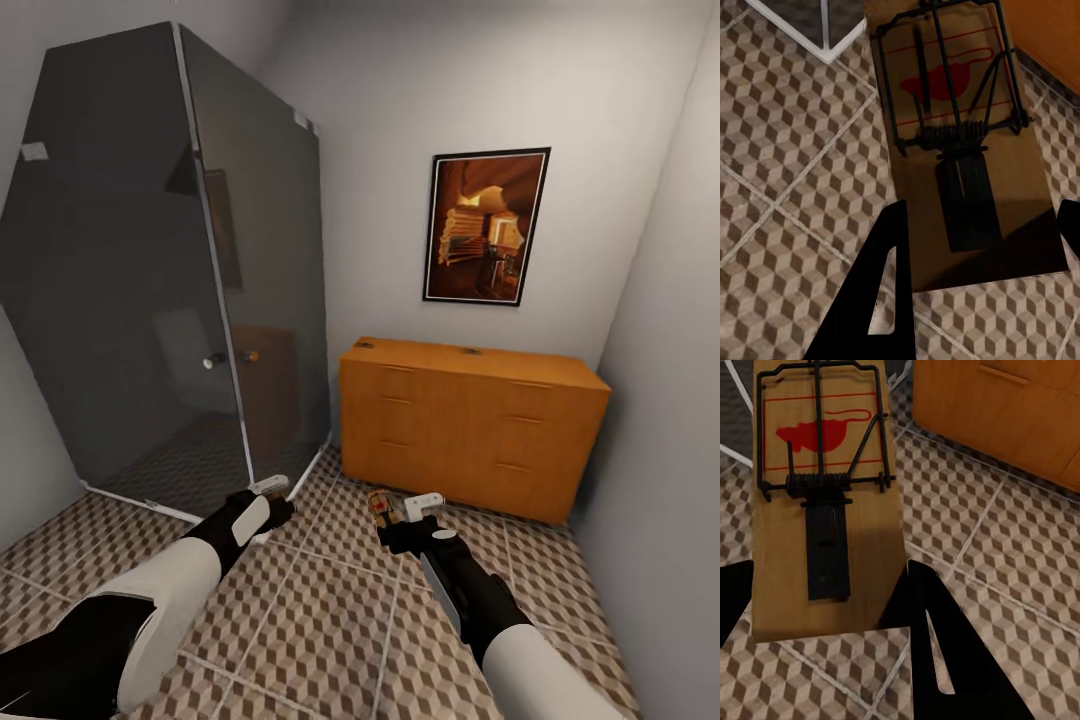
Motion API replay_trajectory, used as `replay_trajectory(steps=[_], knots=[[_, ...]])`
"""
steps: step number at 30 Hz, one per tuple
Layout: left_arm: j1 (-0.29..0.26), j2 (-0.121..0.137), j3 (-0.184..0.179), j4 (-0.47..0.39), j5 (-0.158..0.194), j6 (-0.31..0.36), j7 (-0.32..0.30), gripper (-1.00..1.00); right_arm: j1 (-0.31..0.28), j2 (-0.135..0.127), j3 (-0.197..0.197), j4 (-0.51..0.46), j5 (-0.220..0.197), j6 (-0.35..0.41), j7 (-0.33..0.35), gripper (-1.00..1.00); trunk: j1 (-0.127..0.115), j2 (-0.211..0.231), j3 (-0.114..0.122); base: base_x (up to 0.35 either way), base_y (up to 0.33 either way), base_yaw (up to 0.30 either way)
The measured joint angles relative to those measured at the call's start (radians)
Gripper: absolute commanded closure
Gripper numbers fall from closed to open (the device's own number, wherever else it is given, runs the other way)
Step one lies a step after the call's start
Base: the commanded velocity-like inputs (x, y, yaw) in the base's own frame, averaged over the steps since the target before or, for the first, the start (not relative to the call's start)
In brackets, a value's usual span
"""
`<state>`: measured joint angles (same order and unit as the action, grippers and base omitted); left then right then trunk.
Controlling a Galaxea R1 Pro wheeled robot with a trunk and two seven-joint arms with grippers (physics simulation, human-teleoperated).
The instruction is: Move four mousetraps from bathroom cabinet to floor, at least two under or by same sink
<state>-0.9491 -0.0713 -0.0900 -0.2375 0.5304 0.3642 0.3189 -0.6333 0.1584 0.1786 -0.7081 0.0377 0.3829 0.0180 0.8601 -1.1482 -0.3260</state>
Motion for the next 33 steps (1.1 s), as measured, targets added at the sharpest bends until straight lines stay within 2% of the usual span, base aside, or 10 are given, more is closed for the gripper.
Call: replay_trajectory(steps=[33], knots=[[0.0, 0.002, 0.001, 0.0, 0.001, 0.0, 0.0, 1.0, 0.0, 0.0, 0.0, 0.0, 0.003, 0.0, -0.008, 1.0, 0.0, 0.0, -0.011, 0.0, 0.0, 0.295]])
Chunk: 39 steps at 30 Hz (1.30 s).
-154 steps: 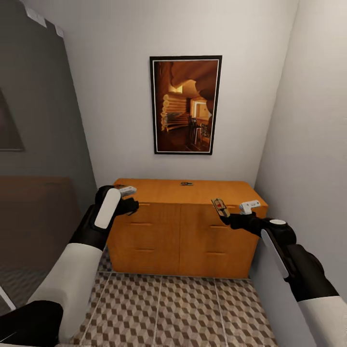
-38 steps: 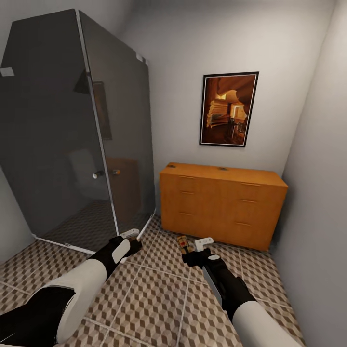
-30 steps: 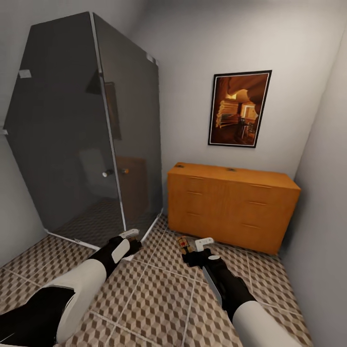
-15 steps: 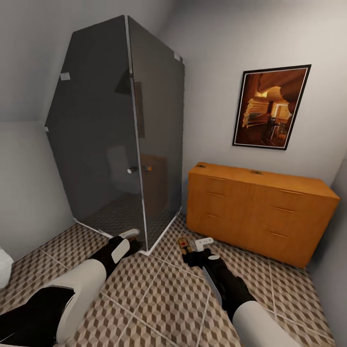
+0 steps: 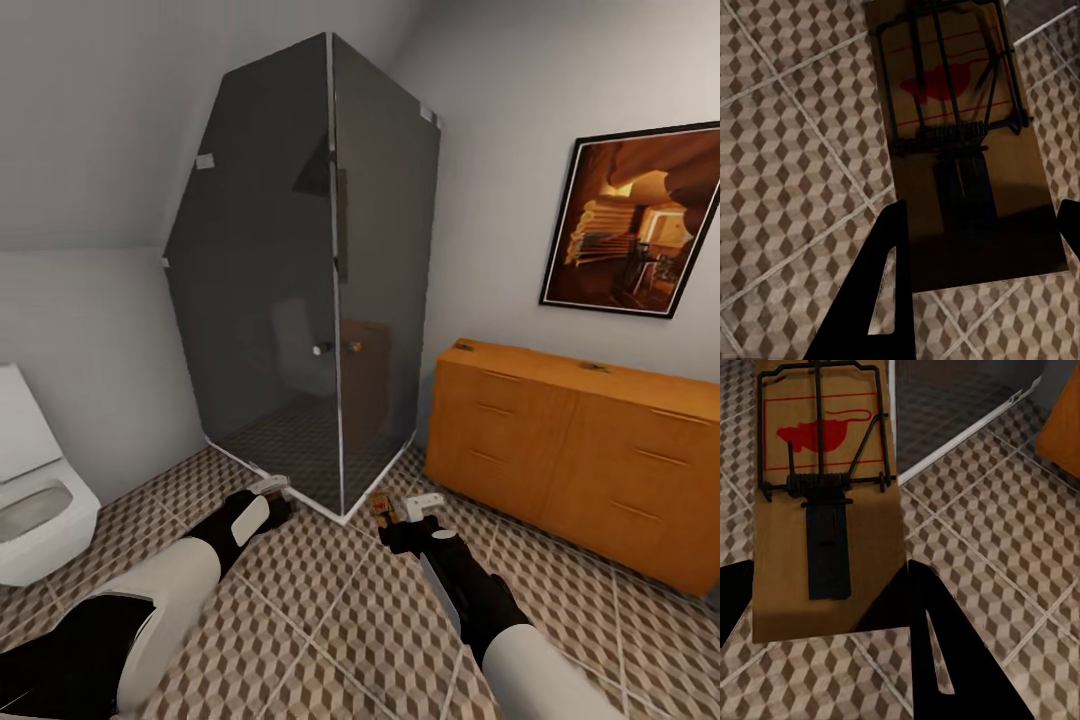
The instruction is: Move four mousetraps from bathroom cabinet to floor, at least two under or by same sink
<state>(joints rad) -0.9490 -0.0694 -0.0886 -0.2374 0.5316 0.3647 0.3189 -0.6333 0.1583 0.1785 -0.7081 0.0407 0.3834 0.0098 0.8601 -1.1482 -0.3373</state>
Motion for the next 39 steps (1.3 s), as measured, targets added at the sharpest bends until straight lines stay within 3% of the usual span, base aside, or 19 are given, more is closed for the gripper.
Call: replay_trajectory(steps=[28, 39], knots=[[0.0, -0.003, -0.001, -0.002, 0.0, 0.001, 0.0, 1.0, 0.0, 0.0, 0.001, -0.001, 0.0, 0.0, 0.0, 1.0, 0.0, 0.0, -0.01, 0.0, 0.0, 0.296], [0.0, -0.004, -0.001, -0.002, 0.0, 0.001, 0.0, 1.0, 0.0, 0.001, 0.001, -0.002, 0.005, 0.045, 0.0, 1.0, 0.0, 0.0, -0.01, 0.0, 0.0, 0.121]])
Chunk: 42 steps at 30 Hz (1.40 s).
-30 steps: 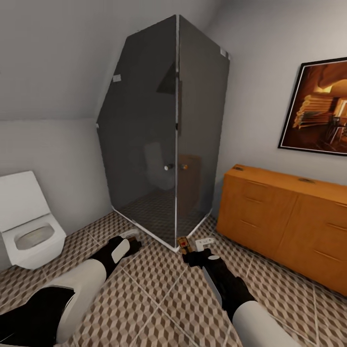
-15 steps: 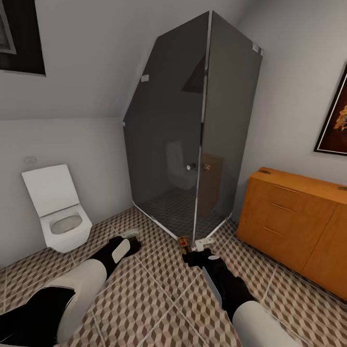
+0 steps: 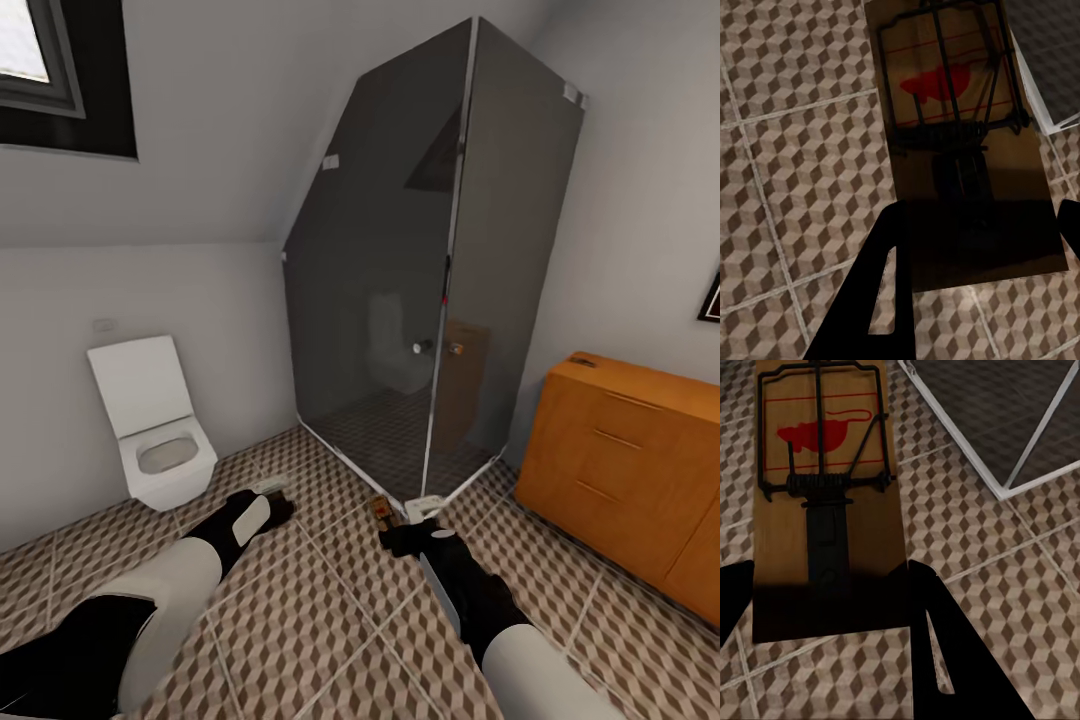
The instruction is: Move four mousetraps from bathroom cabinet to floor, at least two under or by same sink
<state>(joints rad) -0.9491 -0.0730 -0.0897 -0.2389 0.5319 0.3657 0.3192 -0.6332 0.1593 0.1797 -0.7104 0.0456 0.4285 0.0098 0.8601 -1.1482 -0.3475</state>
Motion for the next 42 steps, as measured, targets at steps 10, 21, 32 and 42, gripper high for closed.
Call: replay_trajectory(steps=[10, 21, 32, 42], knots=[[0.0, -0.001, 0.0, 0.0, 0.0, 0.0, 0.0, 1.0, 0.0, 0.0, 0.0, -0.001, 0.002, 0.012, 0.0, 1.0, 0.0, 0.0, 0.0, 0.0, 0.0, 0.273], [0.0, -0.001, 0.0, 0.0, 0.0, 0.0, 0.0, 1.0, 0.0, 0.0, 0.0, -0.001, 0.002, 0.012, 0.0, 1.0, 0.0, 0.0, -0.002, 0.0, 0.0, 0.298], [0.0, -0.001, 0.0, 0.0, 0.0, 0.0, 0.0, 1.0, 0.0, 0.0, 0.0, -0.001, 0.002, 0.012, 0.0, 1.0, 0.0, 0.0, -0.006, 0.0, 0.0, 0.3], [0.0, -0.001, 0.0, 0.0, 0.0, 0.0, 0.001, 1.0, 0.0, 0.001, 0.0, -0.001, 0.002, 0.012, 0.0, 1.0, 0.0, 0.0, -0.008, 0.0, 0.0, 0.3]])
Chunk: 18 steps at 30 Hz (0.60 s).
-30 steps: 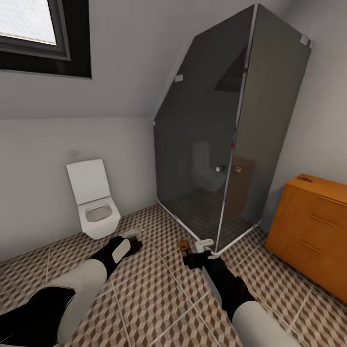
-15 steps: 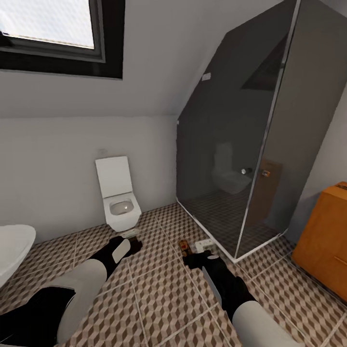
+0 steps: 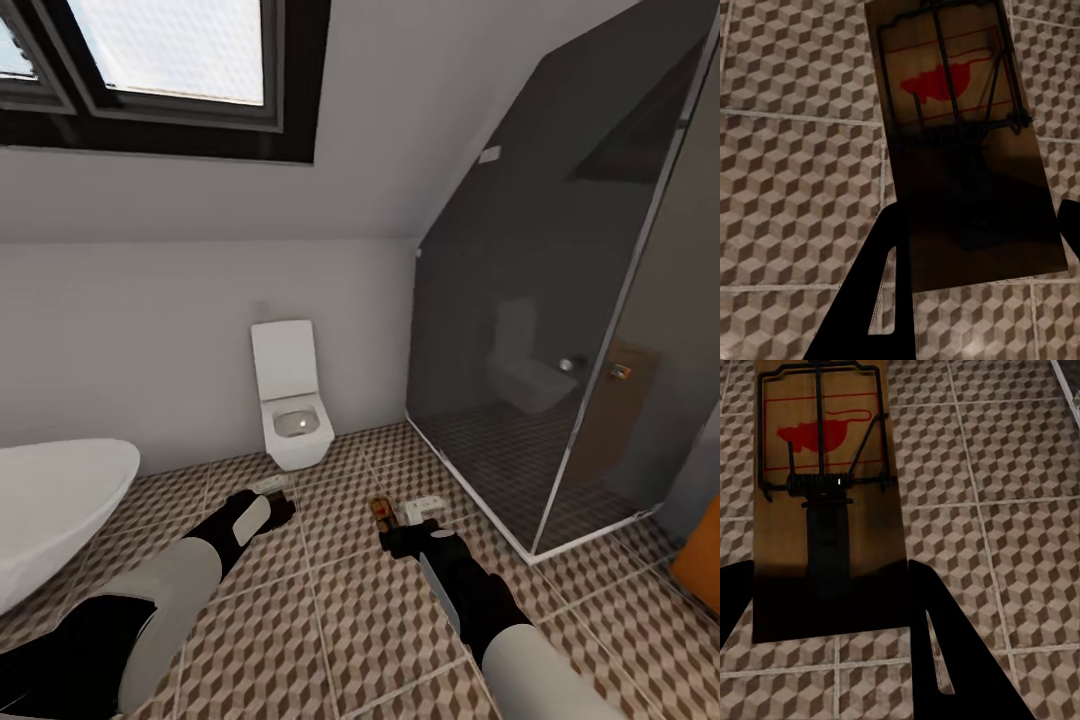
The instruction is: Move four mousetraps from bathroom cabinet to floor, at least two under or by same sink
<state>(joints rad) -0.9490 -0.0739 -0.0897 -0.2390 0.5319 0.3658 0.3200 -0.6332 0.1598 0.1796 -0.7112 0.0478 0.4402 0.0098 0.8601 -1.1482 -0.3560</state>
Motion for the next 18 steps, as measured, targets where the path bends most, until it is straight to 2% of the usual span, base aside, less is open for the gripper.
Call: replay_trajectory(steps=[18], knots=[[0.0, 0.0, 0.0, 0.0, 0.0, 0.0, 0.0, 1.0, 0.0, 0.002, 0.0, 0.0, 0.0, 0.0, 0.0, 1.0, 0.0, 0.0, 0.0, 0.0, 0.0, 0.3]])
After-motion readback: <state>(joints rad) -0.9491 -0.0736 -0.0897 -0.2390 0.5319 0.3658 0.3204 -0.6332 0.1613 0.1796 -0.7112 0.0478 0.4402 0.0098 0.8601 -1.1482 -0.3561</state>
